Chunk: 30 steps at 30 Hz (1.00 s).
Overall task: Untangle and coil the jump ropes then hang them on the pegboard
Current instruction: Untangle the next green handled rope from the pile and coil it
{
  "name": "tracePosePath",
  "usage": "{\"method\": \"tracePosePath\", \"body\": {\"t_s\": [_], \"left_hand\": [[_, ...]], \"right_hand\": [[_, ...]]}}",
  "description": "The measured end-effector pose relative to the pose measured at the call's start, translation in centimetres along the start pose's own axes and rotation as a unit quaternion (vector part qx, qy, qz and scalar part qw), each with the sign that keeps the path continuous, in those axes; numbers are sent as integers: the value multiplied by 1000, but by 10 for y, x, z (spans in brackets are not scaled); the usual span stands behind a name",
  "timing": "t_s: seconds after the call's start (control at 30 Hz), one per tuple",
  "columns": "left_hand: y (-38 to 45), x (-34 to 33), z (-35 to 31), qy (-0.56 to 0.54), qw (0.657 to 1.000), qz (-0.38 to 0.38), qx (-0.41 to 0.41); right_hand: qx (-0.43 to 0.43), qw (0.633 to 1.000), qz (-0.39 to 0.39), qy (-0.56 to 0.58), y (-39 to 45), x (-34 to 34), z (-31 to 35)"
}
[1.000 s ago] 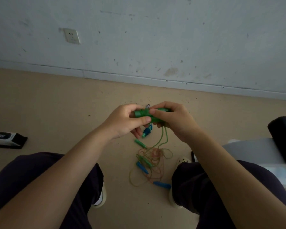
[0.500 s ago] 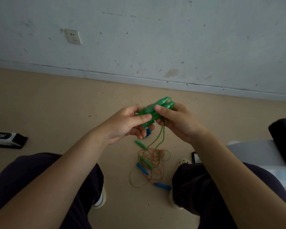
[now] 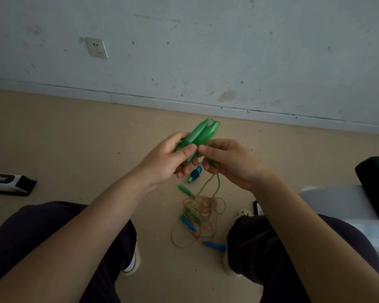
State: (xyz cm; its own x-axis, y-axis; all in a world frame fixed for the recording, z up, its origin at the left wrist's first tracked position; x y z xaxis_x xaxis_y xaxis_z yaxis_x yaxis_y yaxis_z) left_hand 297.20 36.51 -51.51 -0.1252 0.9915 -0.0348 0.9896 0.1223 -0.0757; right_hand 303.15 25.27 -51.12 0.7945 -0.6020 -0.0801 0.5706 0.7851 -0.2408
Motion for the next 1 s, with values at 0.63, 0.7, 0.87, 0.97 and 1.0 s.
{"method": "tracePosePath", "body": {"t_s": [0.63,0.7,0.87,0.97,1.0], "left_hand": [[0,5,9,182,979,85,46],[-4,-6,13,180,972,138,66],[-8,-13,3,149,970,187,41],[-8,-13,4,143,974,171,42],[-8,-14,5,144,975,164,45]], "right_hand": [[139,931,-149,-303,-20,13,40],[151,924,-154,-316,-21,12,41],[128,937,-153,-286,-15,11,33],[111,950,-139,-258,-10,10,29],[105,954,-134,-246,-8,9,26]]}}
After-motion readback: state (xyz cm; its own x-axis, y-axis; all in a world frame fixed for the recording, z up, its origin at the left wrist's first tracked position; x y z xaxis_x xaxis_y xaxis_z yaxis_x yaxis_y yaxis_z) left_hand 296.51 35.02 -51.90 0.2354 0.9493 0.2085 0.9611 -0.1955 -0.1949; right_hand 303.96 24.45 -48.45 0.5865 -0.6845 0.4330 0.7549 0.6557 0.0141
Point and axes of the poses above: each hand's wrist, its own y-axis towards the middle knuckle, its own x-axis out of the back of the hand, z = x × y, the point moved 8 cm from there along y, towards the middle knuckle, and after that the axes turned 3 degrees about -x, right-handed, at the moved point
